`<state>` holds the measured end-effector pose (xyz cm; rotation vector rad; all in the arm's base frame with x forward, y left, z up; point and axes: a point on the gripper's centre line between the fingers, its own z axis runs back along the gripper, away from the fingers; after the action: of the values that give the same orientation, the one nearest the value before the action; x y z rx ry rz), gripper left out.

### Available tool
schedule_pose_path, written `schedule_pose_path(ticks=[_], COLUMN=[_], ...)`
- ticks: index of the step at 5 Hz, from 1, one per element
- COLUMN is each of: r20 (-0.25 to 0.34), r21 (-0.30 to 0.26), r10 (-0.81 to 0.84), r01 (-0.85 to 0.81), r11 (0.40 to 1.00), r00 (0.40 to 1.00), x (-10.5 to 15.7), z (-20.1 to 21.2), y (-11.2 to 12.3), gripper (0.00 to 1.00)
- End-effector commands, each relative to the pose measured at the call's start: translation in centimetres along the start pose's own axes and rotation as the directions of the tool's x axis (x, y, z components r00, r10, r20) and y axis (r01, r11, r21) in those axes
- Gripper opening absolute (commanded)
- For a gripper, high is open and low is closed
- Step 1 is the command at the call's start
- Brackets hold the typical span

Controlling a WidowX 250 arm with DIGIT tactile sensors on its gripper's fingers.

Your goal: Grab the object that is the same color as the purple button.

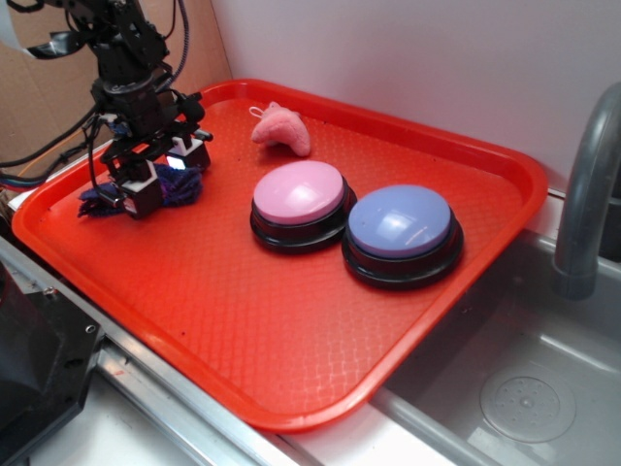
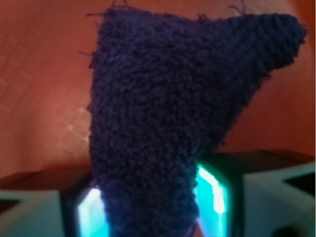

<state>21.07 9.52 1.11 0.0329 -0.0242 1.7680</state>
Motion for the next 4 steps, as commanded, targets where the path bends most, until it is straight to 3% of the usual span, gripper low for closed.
schedule_pose_path(ticks=[1,2,3,4], r20=[0.018,0.036,0.100,0.123], r21=[-0.045,-0.069,-0.052,0.000], r10=[-0.089,-0.236,-0.387,-0.606], r01=[0.090,0.238,0.393,0.611], r11=[0.995,0.969,0.918,0.792], r00=[0.996,0.971,0.917,0.786], x=[0.7,0.9,0.9,0.2], z=[1.4,2.6,4.0,7.0], y=[1.3,0.6,0.0,-0.2], gripper=[0.00,0.00,0.00,0.00])
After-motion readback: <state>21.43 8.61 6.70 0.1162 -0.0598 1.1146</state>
